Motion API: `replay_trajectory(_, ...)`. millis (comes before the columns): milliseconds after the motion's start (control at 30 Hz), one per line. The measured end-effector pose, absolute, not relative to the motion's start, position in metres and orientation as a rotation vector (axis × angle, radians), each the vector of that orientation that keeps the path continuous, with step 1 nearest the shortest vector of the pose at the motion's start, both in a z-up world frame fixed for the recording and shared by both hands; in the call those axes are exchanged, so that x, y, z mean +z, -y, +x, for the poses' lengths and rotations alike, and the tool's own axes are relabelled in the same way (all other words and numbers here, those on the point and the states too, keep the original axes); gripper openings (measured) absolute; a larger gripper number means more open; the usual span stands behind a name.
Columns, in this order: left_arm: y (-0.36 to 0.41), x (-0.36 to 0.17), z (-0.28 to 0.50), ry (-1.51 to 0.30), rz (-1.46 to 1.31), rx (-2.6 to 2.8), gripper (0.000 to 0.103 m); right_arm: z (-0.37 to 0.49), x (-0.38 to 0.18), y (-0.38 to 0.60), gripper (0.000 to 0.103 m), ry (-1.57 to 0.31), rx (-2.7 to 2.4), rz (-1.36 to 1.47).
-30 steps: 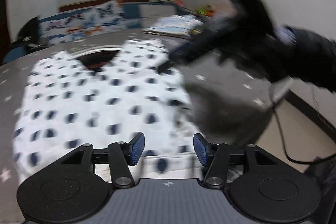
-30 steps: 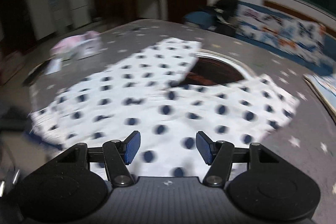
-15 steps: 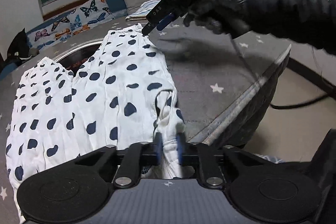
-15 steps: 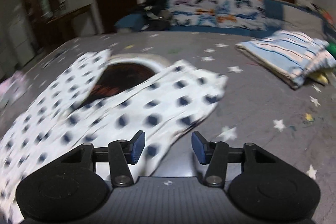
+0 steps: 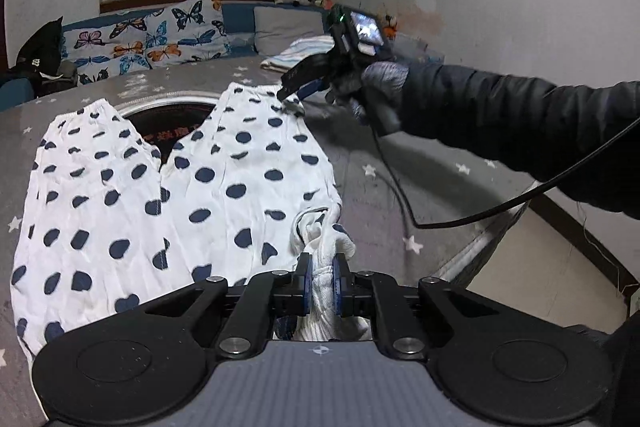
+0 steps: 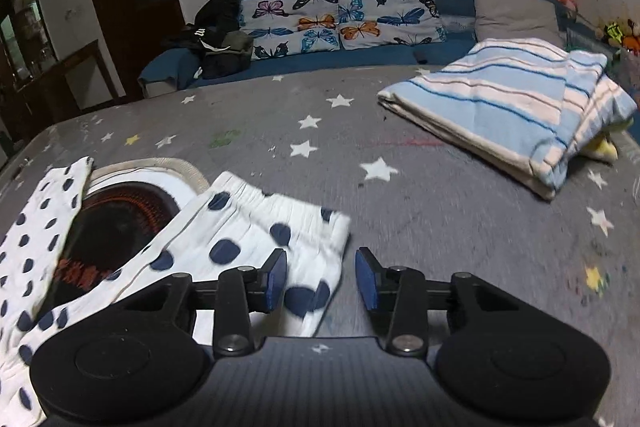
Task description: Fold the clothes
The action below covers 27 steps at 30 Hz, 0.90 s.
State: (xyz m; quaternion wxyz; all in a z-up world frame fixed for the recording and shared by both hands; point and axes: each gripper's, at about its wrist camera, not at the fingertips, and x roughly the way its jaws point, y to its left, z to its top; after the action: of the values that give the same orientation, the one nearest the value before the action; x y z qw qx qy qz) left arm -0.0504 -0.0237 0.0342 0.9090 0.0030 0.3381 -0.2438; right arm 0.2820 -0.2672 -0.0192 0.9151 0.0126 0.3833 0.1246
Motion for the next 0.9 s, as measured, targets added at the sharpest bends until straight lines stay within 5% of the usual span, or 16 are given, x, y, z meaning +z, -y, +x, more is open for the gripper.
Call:
replay_trajectory(200, 0.012, 0.04, -0.053, -0.68, -0.038, -0.501, 0.011, 0.289, -0.019, 0.263, 0.008, -0.777, 0.228, 0.007)
replay_trajectory(533, -0.045, 0.052, -0.067, -0.635, -0.22, -0.457, 0.009, 0.303, 0.044, 0.237, 0.006, -0.712, 0.213, 0.061)
replay_trajectory(900, -0.131, 0.052, -0.101, -0.597, -0.447, -0.329, 0.009, 0.332, 0.082, 0.083, 0.006, -0.671, 0.321, 0.015)
